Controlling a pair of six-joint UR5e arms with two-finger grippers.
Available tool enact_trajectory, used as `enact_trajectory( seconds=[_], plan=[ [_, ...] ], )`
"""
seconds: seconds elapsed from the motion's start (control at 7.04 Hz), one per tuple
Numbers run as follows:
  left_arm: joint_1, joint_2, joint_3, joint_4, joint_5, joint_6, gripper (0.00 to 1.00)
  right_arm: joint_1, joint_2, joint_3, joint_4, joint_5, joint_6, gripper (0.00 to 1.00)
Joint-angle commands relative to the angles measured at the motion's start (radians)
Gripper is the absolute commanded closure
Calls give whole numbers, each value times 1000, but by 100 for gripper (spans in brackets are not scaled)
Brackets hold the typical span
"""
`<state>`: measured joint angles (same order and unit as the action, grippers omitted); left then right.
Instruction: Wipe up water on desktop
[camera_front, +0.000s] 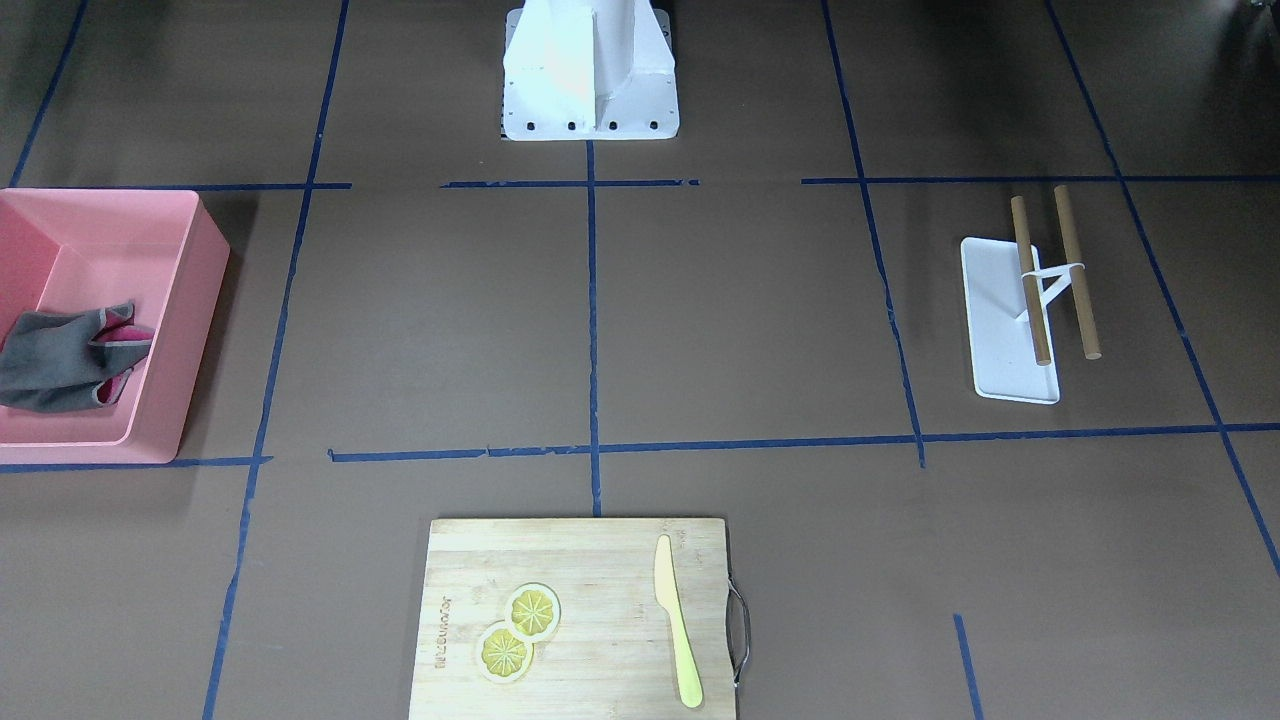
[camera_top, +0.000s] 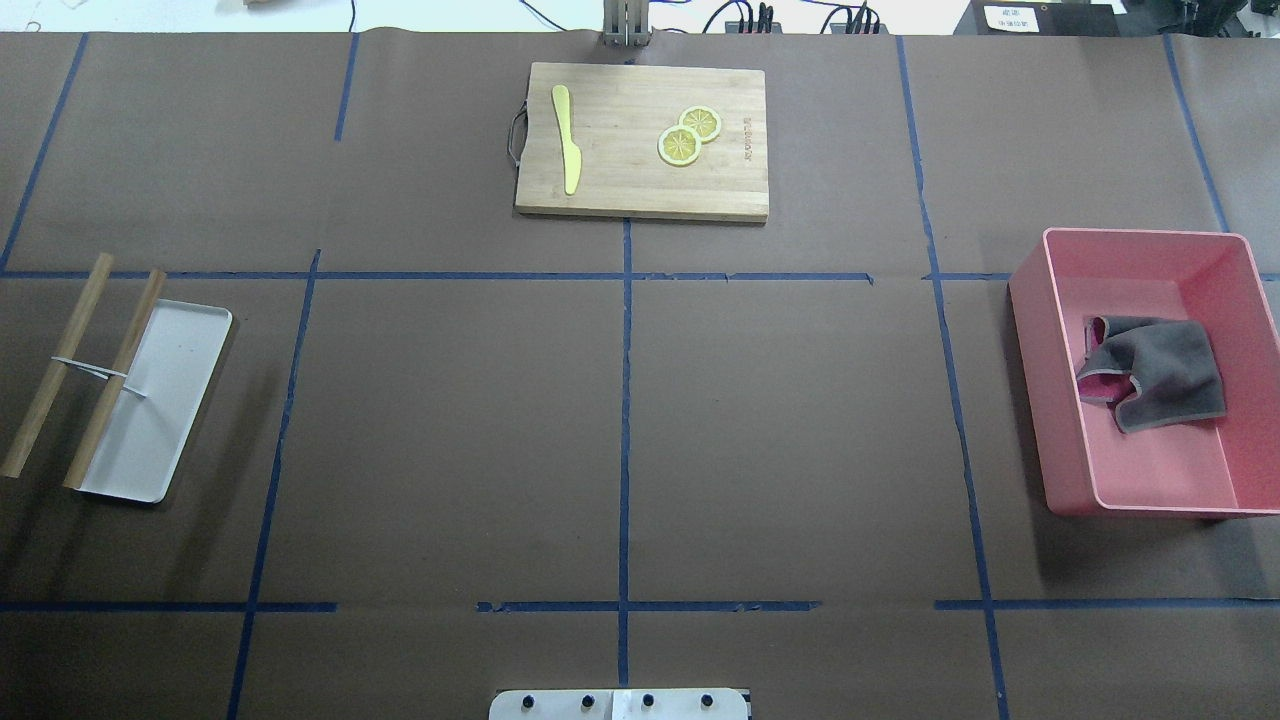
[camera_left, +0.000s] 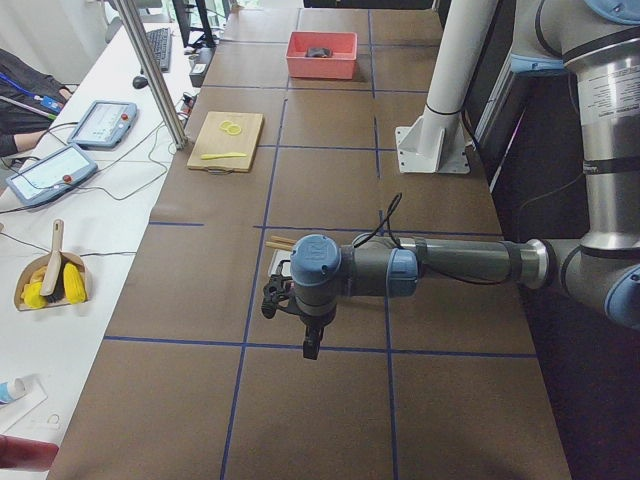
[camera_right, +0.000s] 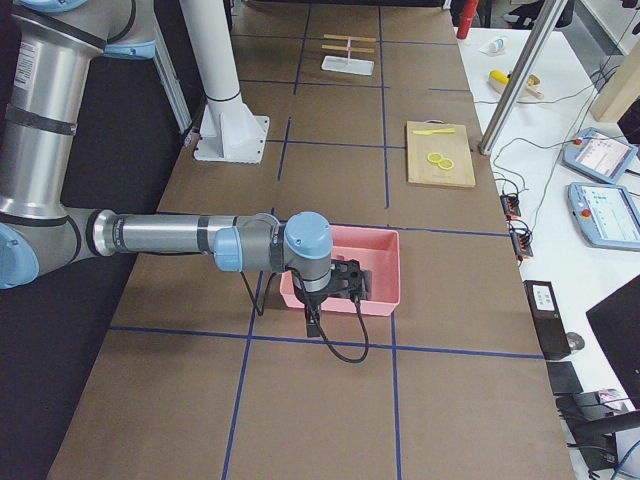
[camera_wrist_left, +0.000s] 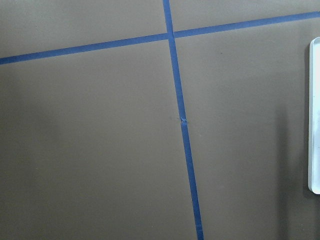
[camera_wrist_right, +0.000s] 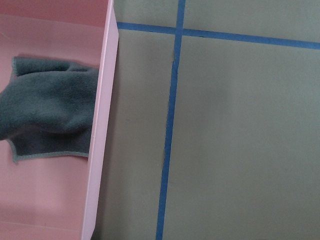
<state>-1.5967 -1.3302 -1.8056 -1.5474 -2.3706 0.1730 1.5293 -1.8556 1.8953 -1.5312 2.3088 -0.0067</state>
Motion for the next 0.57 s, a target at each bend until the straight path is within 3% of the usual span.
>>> enact_trajectory(
  seconds=[0.0,0.43],
  plan=[
    [0,17,-1,1,4,-7,0,-1,7,-2,-3,1,2,0],
    [1,14,8,0,7,2,0,-1,4,-10,0,0,2,0]
  ],
)
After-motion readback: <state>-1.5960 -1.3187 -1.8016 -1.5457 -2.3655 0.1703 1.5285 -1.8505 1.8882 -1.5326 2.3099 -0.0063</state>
